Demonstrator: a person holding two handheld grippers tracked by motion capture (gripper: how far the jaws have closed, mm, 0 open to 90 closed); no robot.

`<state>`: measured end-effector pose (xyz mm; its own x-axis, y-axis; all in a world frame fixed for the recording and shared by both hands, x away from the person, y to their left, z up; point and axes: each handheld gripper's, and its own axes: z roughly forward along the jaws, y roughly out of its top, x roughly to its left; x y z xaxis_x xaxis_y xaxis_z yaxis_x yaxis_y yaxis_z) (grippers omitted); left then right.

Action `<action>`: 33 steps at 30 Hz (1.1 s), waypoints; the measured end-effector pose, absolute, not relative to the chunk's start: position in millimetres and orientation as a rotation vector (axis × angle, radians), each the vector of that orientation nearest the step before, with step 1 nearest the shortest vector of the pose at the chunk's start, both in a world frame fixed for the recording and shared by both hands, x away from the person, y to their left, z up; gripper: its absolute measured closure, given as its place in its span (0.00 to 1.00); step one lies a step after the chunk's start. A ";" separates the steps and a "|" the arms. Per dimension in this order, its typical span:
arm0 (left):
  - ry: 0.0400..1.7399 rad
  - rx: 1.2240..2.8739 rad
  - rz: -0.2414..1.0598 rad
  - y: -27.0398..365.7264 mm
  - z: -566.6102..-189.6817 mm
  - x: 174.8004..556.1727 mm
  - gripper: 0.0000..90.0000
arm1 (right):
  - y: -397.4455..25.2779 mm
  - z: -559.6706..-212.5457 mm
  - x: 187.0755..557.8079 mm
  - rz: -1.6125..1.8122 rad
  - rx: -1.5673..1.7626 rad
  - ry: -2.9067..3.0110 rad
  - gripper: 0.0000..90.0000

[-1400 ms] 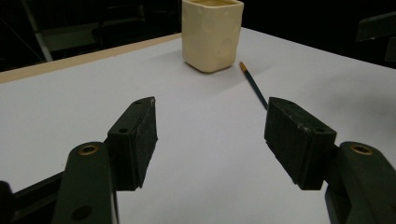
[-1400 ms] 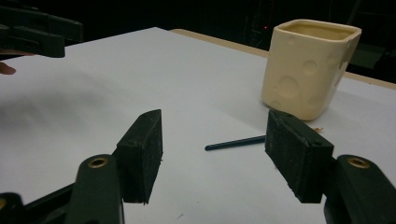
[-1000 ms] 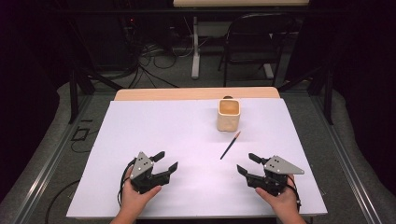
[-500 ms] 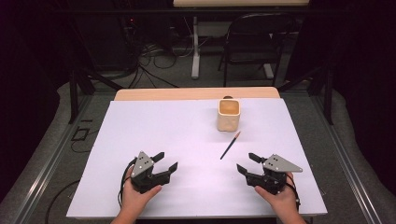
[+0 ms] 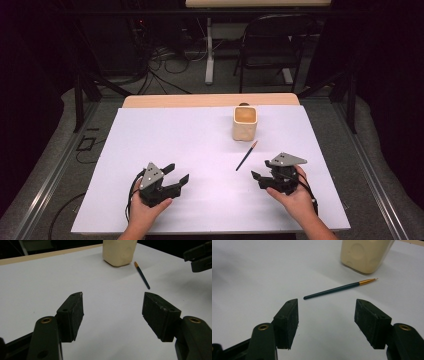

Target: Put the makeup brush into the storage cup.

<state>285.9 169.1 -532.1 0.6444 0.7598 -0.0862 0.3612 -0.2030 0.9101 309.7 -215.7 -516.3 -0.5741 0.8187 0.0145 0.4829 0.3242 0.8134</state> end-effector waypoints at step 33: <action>0.893 1.790 0.480 170.0 -530.5 284.3 0.37 | -193.5 -477.0 365.5 0.876 1.383 2.382 0.44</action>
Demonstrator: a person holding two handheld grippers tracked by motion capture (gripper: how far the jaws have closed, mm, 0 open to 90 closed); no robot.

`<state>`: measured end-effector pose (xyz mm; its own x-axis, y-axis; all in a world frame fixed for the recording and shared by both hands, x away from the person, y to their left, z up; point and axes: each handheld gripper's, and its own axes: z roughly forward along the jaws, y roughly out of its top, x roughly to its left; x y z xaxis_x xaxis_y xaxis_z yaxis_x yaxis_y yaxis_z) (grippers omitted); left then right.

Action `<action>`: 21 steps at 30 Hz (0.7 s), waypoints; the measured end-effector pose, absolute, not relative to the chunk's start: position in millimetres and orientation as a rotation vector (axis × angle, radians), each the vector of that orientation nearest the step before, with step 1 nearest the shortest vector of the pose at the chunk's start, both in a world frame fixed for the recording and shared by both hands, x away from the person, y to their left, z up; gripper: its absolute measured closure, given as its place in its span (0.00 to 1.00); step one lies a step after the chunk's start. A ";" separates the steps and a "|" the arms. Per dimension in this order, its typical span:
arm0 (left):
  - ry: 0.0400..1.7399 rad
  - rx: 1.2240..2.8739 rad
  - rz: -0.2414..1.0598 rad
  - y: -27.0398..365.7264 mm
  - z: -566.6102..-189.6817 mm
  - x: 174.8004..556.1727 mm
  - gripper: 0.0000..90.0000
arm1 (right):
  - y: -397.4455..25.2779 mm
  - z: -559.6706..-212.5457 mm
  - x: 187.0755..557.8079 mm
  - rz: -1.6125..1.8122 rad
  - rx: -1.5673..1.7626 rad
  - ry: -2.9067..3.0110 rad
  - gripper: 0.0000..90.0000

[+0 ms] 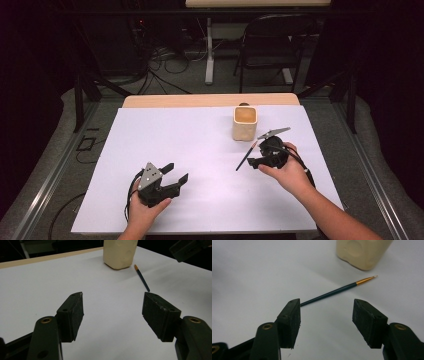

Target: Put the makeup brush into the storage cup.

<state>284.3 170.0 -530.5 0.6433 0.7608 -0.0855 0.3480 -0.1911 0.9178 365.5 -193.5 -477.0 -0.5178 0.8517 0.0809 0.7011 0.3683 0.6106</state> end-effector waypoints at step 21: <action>0.891 1.785 0.471 170.9 -531.0 284.9 0.37 | -165.9 -494.3 419.5 0.561 1.667 2.403 0.48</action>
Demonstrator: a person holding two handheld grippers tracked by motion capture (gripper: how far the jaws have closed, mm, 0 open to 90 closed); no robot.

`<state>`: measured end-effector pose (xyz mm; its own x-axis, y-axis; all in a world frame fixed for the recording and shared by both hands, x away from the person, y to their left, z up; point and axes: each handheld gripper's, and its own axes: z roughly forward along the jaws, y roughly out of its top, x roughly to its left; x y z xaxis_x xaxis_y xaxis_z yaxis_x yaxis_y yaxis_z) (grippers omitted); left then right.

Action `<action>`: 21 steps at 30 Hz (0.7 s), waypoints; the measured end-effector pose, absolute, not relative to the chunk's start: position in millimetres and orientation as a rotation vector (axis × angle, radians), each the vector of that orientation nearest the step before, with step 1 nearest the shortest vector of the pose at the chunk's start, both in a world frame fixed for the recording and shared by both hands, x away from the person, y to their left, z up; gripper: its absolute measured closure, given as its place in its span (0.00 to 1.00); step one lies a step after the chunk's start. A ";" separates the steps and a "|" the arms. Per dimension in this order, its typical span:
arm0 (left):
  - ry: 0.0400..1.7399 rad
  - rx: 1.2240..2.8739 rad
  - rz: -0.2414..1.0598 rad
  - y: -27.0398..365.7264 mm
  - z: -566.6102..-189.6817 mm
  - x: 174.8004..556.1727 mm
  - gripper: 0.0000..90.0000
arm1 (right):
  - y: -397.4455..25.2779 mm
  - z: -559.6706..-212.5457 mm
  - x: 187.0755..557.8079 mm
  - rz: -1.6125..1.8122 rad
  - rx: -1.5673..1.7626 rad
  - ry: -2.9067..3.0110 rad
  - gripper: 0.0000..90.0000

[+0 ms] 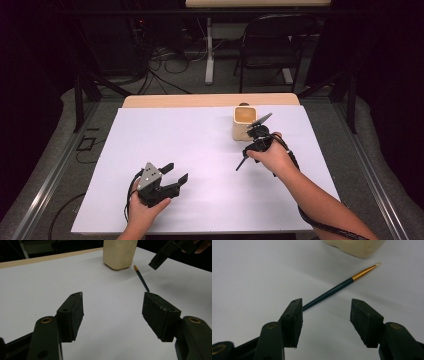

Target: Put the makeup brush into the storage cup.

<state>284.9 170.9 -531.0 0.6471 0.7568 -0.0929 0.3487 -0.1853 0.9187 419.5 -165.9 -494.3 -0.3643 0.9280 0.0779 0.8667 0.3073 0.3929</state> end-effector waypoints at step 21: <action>0.889 1.790 0.461 169.7 -532.4 285.8 0.38 | -152.1 -514.7 439.5 0.440 1.770 2.366 0.49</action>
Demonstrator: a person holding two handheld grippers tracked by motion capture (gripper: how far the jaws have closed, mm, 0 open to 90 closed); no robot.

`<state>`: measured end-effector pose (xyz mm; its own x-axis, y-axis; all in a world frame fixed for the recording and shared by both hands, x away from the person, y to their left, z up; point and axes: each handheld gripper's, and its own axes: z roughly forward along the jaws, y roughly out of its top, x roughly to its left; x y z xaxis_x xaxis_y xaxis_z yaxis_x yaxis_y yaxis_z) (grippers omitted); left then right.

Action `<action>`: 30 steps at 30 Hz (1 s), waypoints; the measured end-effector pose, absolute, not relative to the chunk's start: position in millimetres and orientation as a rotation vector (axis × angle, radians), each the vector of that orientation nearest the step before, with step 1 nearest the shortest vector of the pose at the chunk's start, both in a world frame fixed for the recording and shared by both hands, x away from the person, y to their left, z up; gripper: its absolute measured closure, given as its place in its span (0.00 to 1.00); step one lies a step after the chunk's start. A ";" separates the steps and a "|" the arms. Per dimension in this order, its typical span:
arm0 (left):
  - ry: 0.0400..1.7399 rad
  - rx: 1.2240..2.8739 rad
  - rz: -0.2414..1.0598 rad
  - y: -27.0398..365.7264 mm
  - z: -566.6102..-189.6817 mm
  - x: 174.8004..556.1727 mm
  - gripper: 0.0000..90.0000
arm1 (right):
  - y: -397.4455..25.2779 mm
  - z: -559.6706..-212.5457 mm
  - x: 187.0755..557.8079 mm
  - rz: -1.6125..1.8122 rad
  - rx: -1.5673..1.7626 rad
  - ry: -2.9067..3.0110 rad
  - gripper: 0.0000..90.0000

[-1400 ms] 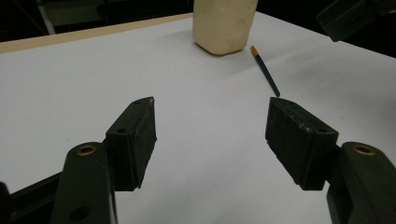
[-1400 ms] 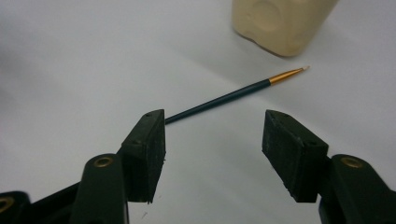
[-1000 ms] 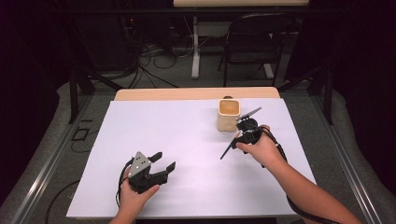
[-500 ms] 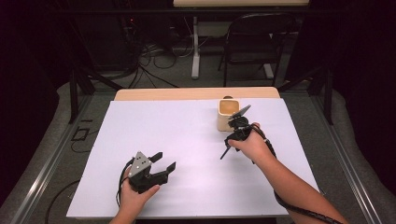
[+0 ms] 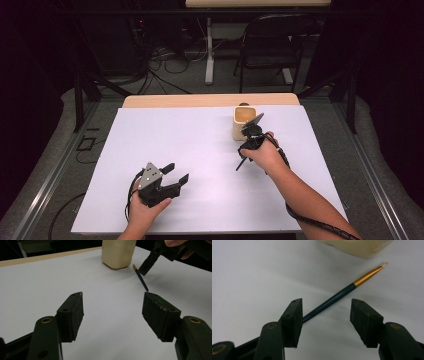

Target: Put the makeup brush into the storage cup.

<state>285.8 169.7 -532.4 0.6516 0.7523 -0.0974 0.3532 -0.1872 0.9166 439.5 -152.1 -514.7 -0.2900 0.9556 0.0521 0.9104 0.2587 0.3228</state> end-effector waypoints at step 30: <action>0.895 1.785 0.460 171.7 -532.4 287.0 0.38 | -164.8 -525.6 445.8 0.221 1.881 2.390 0.93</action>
